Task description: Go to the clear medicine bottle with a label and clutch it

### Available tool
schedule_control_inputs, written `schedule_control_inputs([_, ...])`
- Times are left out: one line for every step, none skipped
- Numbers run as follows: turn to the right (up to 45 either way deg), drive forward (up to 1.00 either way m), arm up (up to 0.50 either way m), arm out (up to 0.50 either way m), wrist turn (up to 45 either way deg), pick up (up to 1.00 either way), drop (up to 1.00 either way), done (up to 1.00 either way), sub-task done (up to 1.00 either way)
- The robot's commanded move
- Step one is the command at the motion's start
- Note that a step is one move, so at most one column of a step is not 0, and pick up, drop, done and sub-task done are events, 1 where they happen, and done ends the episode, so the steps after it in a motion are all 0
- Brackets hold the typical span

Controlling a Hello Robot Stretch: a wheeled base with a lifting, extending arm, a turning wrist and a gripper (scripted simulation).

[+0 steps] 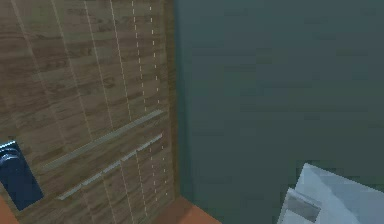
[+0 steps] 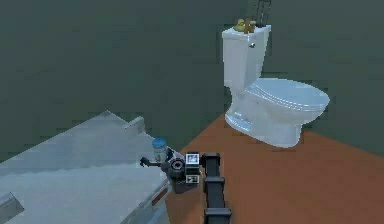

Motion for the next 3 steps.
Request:
schedule_control_inputs([0.0, 0.00, 0.00, 0.00, 0.0, 1.00, 0.00, 0.00, 0.00])
schedule_control_inputs([0.0, 0.00, 0.10, 0.00, 0.0, 0.00, 0.00, 0.00, 0.00])
schedule_control_inputs([0.0, 0.00, 0.00, 0.00, 0.0, 0.00, 0.00, 1.00, 0.00])
